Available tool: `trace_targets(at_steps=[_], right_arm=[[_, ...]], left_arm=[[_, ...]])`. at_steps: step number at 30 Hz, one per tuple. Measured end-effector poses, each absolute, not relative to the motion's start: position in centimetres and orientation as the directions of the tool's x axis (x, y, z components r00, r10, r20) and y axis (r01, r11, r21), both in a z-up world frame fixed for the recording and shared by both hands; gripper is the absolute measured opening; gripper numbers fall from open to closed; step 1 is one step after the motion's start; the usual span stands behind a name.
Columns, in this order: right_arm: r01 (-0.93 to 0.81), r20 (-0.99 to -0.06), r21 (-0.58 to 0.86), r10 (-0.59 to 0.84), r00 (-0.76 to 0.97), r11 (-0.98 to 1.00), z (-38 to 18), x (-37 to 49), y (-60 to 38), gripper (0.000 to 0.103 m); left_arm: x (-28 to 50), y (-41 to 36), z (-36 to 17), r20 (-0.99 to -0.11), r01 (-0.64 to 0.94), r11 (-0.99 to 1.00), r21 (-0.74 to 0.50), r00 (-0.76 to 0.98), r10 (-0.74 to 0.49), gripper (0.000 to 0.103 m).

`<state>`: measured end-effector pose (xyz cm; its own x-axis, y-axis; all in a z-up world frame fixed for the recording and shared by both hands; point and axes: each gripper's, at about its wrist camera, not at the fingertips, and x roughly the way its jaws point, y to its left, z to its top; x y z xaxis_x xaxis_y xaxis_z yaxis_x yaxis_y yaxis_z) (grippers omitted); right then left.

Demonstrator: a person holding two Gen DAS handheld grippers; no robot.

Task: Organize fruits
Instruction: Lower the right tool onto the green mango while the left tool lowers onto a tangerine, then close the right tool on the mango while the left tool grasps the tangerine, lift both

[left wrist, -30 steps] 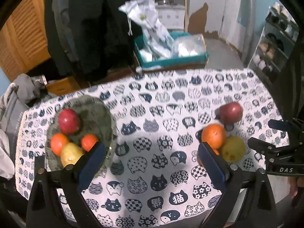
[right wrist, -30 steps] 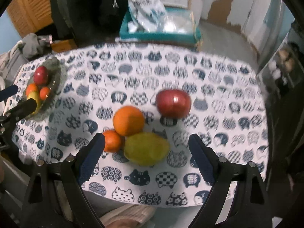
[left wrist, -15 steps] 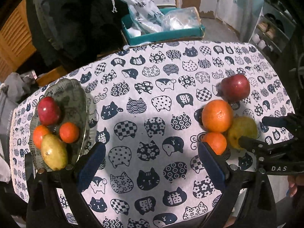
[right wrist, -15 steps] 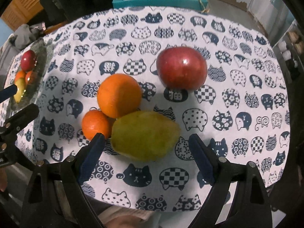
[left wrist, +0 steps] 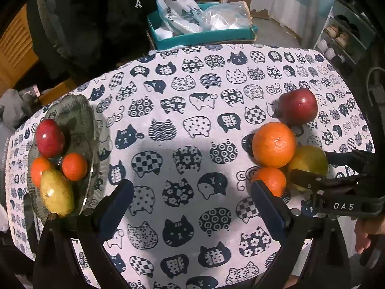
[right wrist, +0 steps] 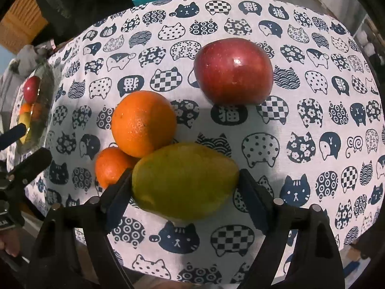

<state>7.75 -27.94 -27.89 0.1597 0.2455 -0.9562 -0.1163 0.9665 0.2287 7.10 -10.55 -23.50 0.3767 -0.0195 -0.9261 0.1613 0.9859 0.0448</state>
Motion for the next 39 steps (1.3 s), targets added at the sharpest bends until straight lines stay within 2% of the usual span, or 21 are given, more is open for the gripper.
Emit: trace_targets(at_steps=[11, 18, 23, 25, 27, 29, 32, 39], right_arm=[[-0.036, -0.948, 0.115, 0.121, 0.296, 0.993, -25.3, 7.7, -32.0, 0.083], [-0.006, -0.942, 0.089, 0.086, 0.324, 0.996, -25.0, 7.5, -34.0, 0.083], [-0.016, -0.941, 0.082, 0.083, 0.328, 0.996, -25.3, 7.4, -33.9, 0.083], [-0.013, -0.941, 0.087, 0.087, 0.327, 0.996, -25.4, 7.4, -34.0, 0.083], [-0.011, -0.942, 0.090, 0.089, 0.325, 0.996, -25.5, 7.4, -34.0, 0.083], [-0.012, -0.942, 0.091, 0.090, 0.323, 0.996, -25.6, 7.5, -33.9, 0.083], [-0.016, -0.942, 0.091, 0.091, 0.324, 0.996, -25.7, 7.6, -33.7, 0.083], [-0.035, -0.935, 0.081, 0.088, 0.344, 0.996, -25.0, 7.6, -33.1, 0.083]], left_arm=[[7.0, -14.2, -24.6, -0.935, 0.228, 0.974, 0.002, 0.346, -0.079, 0.099], [7.2, -16.4, -26.1, -0.945, 0.269, 0.963, 0.005, 0.317, -0.083, 0.099], [7.7, -17.2, -27.2, -0.955, 0.269, 0.962, -0.035, 0.275, -0.111, 0.097], [7.7, -17.5, -27.6, -0.958, 0.273, 0.961, -0.052, 0.257, -0.125, 0.089], [7.7, -17.8, -28.1, -0.964, 0.278, 0.958, -0.072, 0.227, -0.139, 0.075], [7.7, -17.9, -28.4, -0.966, 0.283, 0.955, -0.091, 0.208, -0.153, 0.067], [7.6, -17.9, -28.8, -0.967, 0.286, 0.951, -0.118, 0.186, -0.176, 0.048], [7.3, -17.6, -28.3, -0.963, 0.291, 0.951, -0.105, 0.209, -0.171, 0.046]])
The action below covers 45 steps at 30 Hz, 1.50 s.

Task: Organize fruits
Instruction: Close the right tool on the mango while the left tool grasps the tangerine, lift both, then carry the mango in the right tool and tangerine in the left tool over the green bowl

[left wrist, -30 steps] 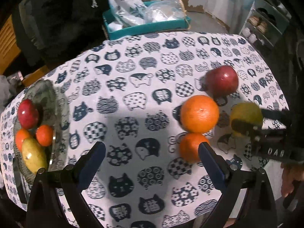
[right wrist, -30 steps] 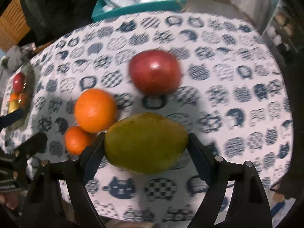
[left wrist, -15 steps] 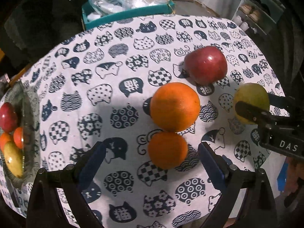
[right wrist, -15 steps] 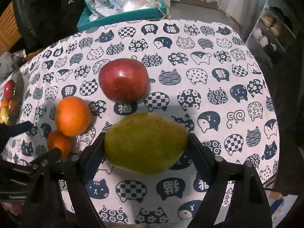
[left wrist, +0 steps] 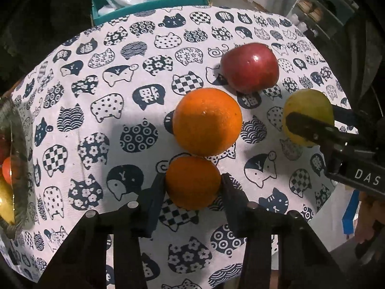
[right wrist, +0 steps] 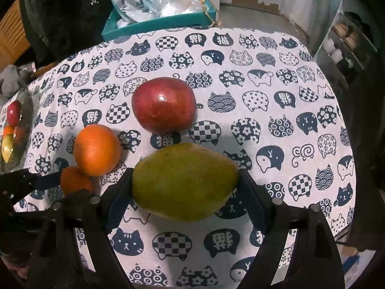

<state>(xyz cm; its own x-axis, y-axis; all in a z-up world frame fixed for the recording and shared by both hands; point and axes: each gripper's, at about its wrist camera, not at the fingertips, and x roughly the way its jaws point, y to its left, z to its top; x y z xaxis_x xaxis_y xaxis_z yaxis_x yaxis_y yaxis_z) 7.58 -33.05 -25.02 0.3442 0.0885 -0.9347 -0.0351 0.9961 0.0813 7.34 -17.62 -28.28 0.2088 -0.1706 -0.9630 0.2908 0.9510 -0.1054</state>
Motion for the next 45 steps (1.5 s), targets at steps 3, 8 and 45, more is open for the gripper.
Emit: trace_targets(at_steps=[3, 8, 45], right_arm=[[-0.053, -0.929, 0.057, 0.073, 0.362, 0.997, -24.4, 7.4, -32.4, 0.083], [-0.075, -0.911, 0.044, 0.071, 0.406, 0.996, -22.8, 7.1, -31.7, 0.083], [-0.219, -0.719, 0.083, 0.210, 0.663, 0.972, -8.3, 5.4, -25.9, 0.083]], left_arm=[[7.1, -17.2, -27.4, -0.957, 0.290, 0.952, -0.099, 0.234, -0.171, 0.046], [7.0, -16.1, -25.2, -0.943, 0.278, 0.956, -0.089, 0.286, -0.171, 0.046], [5.5, -7.8, -10.7, -0.759, 0.172, 0.983, -0.064, 0.632, -0.160, 0.046]])
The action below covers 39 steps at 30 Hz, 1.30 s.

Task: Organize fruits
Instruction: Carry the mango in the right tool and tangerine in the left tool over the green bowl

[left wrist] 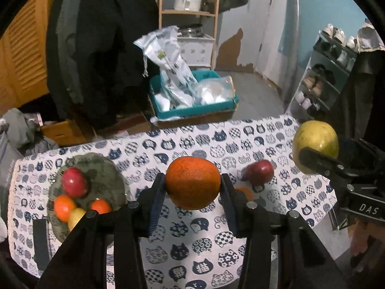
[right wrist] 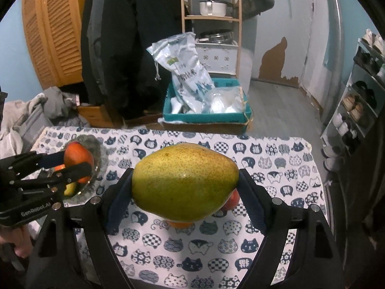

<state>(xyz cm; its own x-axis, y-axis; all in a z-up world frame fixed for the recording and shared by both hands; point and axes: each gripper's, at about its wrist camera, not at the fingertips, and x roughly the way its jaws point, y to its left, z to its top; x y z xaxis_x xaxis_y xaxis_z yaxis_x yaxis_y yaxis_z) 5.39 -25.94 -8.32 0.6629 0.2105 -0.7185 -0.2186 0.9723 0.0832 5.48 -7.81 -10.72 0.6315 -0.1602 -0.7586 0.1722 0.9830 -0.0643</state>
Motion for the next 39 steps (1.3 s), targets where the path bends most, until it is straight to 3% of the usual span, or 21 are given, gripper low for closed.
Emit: trace_targets(at_steps=[24, 39], right_arm=[[-0.315, -0.697, 0.098, 0.291, 0.655, 0.944, -6.6, 7.5, -18.9, 0.083], [-0.380, -0.726, 0.134, 0.351, 0.591, 0.915, -8.9, 10.9, -11.8, 0.083]], left_arm=[[5.1, -1.0, -9.7, -0.730, 0.053, 0.995, -0.081, 0.677, -0.095, 0.046], [6.5, 5.7, -14.0, -0.792, -0.103, 0.989, -0.110, 0.611, -0.024, 0.046]])
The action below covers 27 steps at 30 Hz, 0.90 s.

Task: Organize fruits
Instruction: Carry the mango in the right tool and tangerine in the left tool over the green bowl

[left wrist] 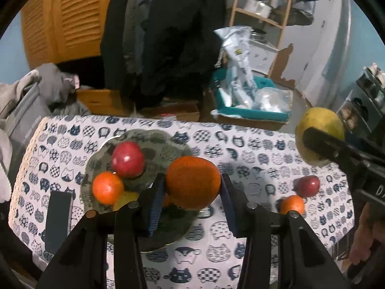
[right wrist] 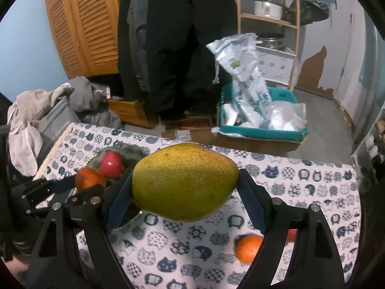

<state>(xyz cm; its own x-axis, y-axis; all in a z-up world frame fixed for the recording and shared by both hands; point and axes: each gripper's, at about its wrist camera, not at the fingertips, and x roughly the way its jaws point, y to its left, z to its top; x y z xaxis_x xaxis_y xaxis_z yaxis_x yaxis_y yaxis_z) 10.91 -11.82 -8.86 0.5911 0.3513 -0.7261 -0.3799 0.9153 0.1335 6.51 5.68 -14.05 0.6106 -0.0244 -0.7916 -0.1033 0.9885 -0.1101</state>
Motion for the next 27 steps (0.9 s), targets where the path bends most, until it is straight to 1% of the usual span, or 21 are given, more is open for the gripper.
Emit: trace_targets(at_steps=[5, 11, 21, 25, 26, 27], right_arm=[[-0.406, -0.742, 0.146, 0.372, 0.558, 0.902, -10.1, 12.2, -9.3, 0.083], [-0.426, -0.776, 0.175, 0.391, 0.495, 0.888, -12.8, 13.4, -6.7, 0.083], [-0.433, -0.823, 0.187, 0.381, 0.421, 0.882, -16.5, 14.3, -4.6, 0.083], [-0.427, -0.831, 0.194, 0.380, 0.407, 0.883, -17.2, 14.7, -4.4, 0.083], [-0.427, -0.831, 0.195, 0.380, 0.407, 0.883, -17.2, 14.8, -4.3, 0.083], [-0.427, -0.831, 0.196, 0.381, 0.406, 0.883, -17.2, 14.9, -4.2, 0.083]], left_arm=[[7.0, 7.8, -16.2, -0.817, -0.156, 0.982, -0.109, 0.576, 0.000, 0.046], [7.4, 9.3, -19.0, -0.857, -0.181, 0.975, -0.127, 0.516, -0.016, 0.046], [7.6, 9.2, -22.3, -0.895, -0.171, 0.974, -0.152, 0.442, -0.062, 0.046], [8.0, 9.2, -23.0, -0.906, -0.177, 0.975, -0.138, 0.420, -0.052, 0.046], [8.0, 9.3, -23.1, -0.908, -0.179, 0.974, -0.136, 0.415, -0.051, 0.048], [8.1, 9.4, -23.1, -0.909, -0.183, 0.973, -0.138, 0.415, -0.051, 0.052]])
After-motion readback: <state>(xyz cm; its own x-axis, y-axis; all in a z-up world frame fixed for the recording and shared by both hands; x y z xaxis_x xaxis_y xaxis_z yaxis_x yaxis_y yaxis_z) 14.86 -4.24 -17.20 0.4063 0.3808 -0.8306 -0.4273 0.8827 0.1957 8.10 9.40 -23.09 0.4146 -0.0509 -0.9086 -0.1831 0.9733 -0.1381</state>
